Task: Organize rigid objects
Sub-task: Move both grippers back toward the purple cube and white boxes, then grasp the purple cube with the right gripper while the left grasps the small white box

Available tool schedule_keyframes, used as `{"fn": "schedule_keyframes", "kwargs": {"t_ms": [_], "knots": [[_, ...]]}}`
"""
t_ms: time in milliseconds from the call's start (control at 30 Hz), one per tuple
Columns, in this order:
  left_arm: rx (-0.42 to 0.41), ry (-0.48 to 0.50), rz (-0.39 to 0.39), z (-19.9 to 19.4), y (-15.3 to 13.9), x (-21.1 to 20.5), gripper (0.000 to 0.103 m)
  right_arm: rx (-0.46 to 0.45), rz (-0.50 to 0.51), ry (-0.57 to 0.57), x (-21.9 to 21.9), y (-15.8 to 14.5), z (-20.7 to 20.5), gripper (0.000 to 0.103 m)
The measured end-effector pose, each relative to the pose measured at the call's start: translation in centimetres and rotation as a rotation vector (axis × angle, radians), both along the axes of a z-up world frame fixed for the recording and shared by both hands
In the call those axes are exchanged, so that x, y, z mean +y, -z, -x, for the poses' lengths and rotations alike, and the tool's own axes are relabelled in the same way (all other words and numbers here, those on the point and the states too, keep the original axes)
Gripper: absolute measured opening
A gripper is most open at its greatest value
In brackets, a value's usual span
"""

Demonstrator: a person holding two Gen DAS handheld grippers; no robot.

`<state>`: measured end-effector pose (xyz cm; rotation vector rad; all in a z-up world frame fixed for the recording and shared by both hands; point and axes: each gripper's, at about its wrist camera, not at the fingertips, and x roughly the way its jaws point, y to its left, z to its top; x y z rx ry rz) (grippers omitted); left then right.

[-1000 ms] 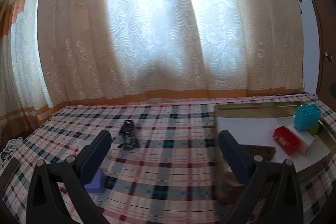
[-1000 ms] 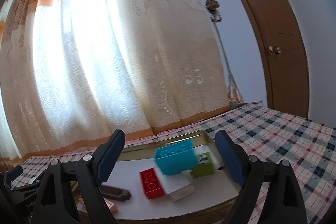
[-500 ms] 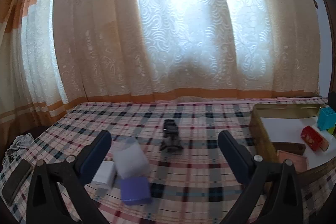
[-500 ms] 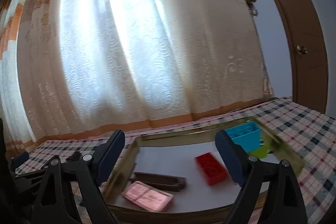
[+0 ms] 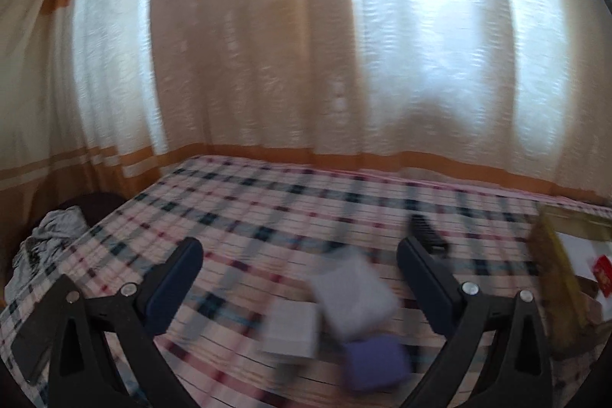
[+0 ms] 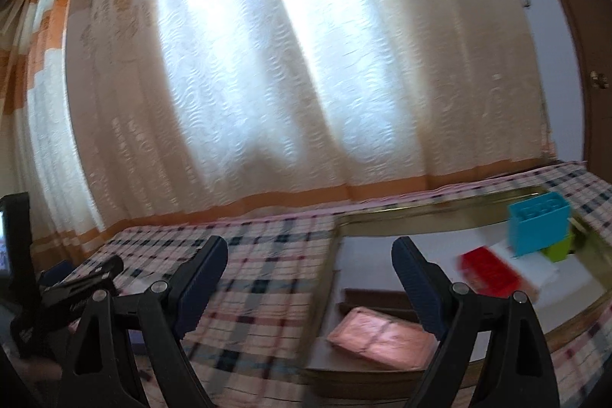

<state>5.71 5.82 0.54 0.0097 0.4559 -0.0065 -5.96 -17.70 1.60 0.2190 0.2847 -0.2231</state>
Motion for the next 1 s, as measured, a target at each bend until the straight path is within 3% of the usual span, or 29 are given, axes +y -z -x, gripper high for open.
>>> {"fn": "schedule_keyframes", "kwargs": {"t_ms": [233,467,733,1000], "knots": [[0.038,-0.136,0.012,-2.4,0.5,4.9,0.103,0.056,0.013,-0.133,3.9,0.5,-2.6,0.089],[0.065,-0.190,0.020,-3.4,0.8,7.0,0.103,0.182,-0.010,-0.257,7.4,1.6,-5.7,0.089],[0.101,-0.180,-0.025,-3.5,1.3,6.7,0.103,0.371,-0.005,-0.437,12.1,3.7,-7.8,0.073],[0.155,-0.176,-0.010,-3.8,1.9,7.1,0.103,0.517,0.015,-0.480,15.4,5.5,-9.6,0.064]]}}
